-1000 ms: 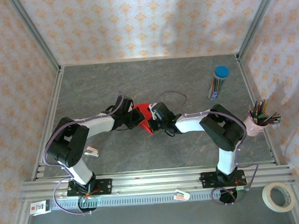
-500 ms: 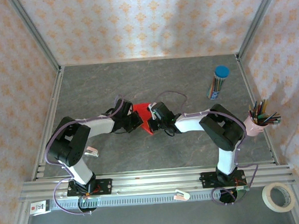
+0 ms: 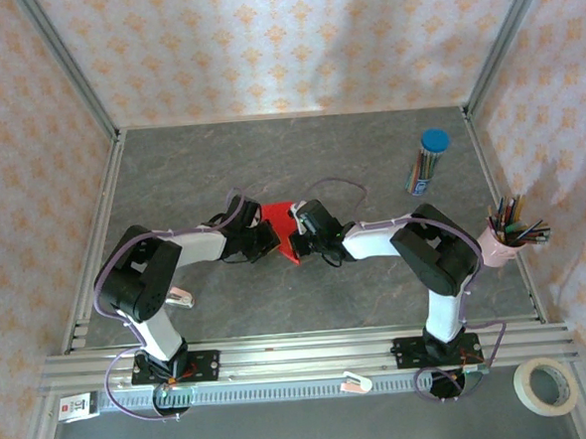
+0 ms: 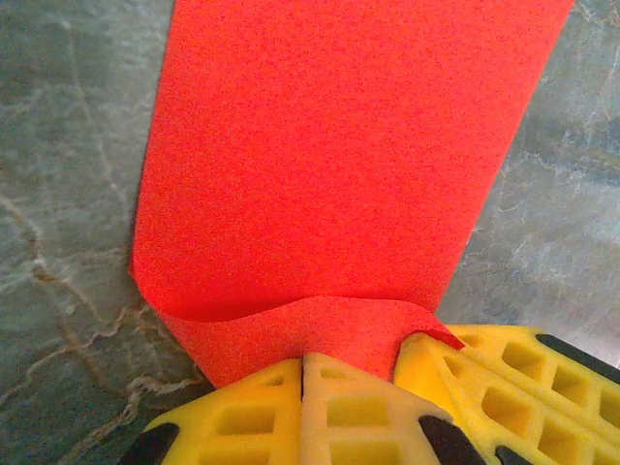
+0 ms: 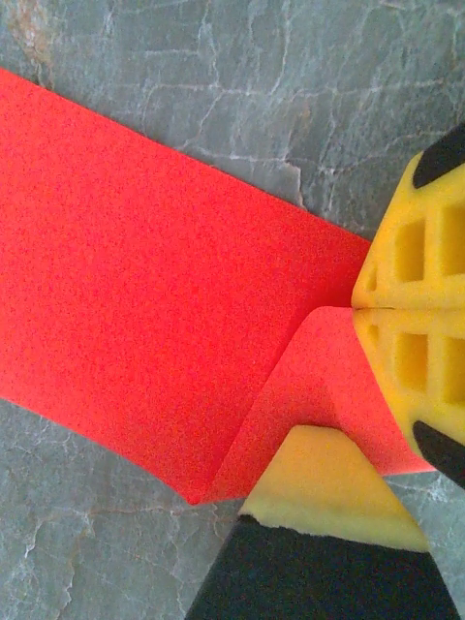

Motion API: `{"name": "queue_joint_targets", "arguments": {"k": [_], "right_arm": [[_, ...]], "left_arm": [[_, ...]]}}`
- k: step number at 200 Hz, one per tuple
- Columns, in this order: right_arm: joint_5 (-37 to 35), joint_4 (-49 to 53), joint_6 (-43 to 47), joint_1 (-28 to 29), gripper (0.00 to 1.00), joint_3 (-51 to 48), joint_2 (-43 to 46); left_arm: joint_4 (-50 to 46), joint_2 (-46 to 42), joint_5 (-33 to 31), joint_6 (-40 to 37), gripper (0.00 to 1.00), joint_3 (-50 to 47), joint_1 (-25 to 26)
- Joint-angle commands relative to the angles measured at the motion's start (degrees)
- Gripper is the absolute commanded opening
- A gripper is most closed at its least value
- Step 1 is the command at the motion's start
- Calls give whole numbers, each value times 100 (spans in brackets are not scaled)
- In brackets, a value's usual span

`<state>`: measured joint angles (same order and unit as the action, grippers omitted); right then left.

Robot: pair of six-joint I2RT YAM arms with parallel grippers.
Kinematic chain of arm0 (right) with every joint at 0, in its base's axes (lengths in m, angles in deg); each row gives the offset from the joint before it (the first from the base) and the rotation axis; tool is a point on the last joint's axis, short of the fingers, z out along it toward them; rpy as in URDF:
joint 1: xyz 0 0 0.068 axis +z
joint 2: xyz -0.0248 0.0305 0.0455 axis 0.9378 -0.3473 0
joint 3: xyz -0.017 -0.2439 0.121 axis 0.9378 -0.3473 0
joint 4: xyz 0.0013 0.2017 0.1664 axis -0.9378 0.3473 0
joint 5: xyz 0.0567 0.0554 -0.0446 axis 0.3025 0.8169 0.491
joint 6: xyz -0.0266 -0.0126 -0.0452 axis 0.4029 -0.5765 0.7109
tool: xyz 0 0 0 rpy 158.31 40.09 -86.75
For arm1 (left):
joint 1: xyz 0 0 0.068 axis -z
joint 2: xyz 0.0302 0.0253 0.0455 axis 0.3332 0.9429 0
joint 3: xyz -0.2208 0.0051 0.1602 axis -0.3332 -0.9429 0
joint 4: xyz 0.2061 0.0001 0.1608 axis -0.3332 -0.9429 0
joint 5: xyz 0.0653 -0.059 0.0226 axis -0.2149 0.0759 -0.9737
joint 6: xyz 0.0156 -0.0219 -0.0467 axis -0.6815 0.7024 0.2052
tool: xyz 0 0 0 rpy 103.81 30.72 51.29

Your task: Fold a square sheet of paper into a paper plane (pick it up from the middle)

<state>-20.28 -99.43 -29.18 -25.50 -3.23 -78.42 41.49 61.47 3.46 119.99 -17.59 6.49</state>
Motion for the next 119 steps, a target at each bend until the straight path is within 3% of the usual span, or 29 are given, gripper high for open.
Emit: {"name": "queue_joint_targets", "arguments": {"k": [1, 49, 119], "right_arm": [[71, 467, -93, -20, 0, 11, -249], [34, 556, -199, -15, 2, 121, 15], [-463, 1505, -945, -50, 38, 617, 806]], "left_arm": [[6, 128, -164, -34, 2, -25, 42], [-264, 199, -315, -101, 2, -21, 41], [-146, 147, -263, -59, 1, -45, 42]]}}
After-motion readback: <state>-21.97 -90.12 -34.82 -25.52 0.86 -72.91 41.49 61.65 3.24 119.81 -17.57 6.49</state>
